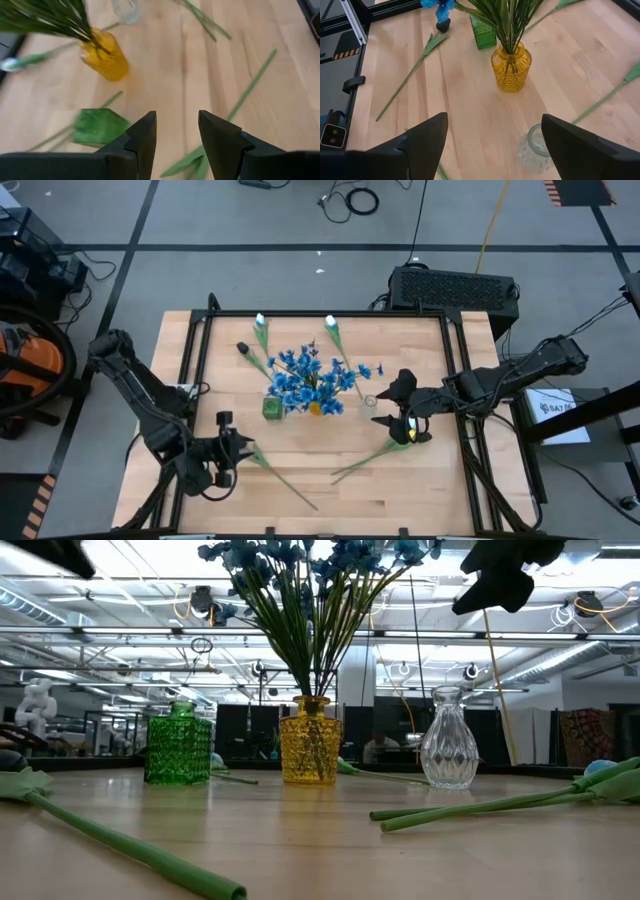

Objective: Sort flowers into vase by color
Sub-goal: Put the bottom left black flower into the transparent vase

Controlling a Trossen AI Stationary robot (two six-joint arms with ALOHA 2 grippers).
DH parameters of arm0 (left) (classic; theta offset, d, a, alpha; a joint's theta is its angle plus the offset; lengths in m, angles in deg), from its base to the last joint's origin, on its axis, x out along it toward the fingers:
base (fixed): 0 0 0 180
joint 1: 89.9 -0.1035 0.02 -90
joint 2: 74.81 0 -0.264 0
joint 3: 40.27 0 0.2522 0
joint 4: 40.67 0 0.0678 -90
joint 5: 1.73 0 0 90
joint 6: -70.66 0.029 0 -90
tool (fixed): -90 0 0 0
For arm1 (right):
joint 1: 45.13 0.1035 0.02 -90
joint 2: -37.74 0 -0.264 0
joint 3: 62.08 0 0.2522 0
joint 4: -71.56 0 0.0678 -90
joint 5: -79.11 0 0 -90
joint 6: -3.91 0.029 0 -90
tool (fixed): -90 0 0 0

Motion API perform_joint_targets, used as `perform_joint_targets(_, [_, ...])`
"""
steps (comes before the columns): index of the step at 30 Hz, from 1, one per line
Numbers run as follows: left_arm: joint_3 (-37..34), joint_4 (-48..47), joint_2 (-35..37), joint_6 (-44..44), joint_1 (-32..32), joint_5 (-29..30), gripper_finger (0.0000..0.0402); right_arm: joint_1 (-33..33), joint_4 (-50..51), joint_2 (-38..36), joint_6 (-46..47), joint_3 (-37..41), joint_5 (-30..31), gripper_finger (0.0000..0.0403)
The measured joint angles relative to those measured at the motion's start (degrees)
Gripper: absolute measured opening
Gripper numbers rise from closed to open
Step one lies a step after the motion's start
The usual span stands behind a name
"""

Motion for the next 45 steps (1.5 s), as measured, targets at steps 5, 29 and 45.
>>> perform_joint_targets(5, [-4.67, 10.63, -0.41, 0.15, 0.00, -3.43, 0.0154, 0.00, 0.57, 0.00, -0.07, 0.02, 0.00, 0.0313])
perform_joint_targets(29, [-6.57, 31.33, -20.44, 17.09, -12.91, -32.30, 0.0154, 0.00, 1.17, 0.00, -0.19, 0.02, -0.02, 0.0313])
perform_joint_targets(45, [-6.55, 25.64, -20.77, 20.22, -15.65, -33.56, 0.0154, 0.00, 1.23, 0.00, -0.23, 0.02, -0.04, 0.0313])
